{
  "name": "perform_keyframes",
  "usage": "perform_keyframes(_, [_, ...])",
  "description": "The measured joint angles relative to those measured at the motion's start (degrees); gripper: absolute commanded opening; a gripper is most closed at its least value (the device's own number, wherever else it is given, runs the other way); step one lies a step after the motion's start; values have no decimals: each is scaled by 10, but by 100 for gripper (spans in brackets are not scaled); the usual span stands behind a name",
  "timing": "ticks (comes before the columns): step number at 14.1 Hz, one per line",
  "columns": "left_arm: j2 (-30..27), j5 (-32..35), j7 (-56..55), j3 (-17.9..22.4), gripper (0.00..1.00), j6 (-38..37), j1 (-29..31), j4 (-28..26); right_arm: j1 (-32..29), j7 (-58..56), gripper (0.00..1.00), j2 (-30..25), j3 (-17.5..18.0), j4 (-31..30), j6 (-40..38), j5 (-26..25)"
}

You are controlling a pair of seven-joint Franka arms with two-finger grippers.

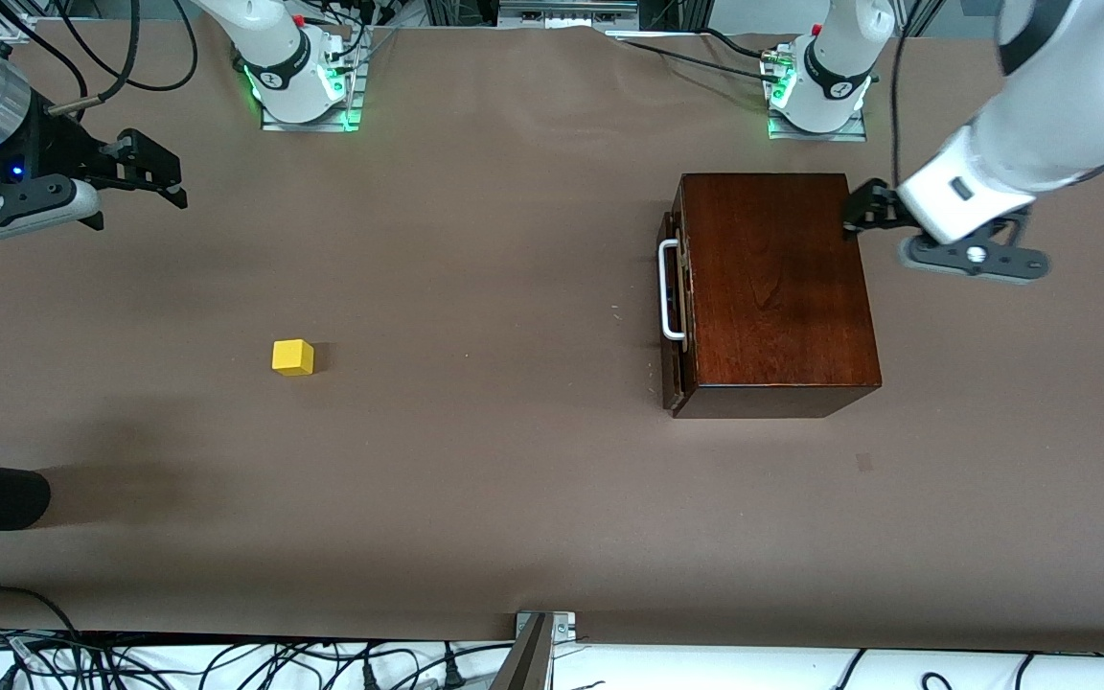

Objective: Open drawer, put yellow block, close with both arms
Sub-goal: 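Reach the left gripper to the drawer handle of the wooden box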

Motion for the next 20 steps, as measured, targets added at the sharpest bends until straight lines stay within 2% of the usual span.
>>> perform_keyframes(3, [38, 0, -82, -53, 100, 46, -16, 0, 0, 0, 100, 0, 0, 0, 0, 0])
perform_keyframes(5, [65, 0, -157, -73, 100, 82, -47, 0, 0, 0, 100, 0, 0, 0, 0, 0])
perform_keyframes(8, [113, 42, -251, -76, 100, 125, -119, -1, 0, 0, 100, 0, 0, 0, -3, 0])
perform_keyframes(12, [161, 97, -331, -77, 100, 133, -195, -1, 0, 0, 100, 0, -1, 1, -6, 0])
perform_keyframes(15, [180, 135, -354, -76, 100, 166, -209, -19, 0, 0, 100, 0, -1, 2, -8, 0])
perform_keyframes(20, [188, 182, -386, -76, 100, 233, -218, -91, 0, 0, 100, 0, -3, 3, -10, 0])
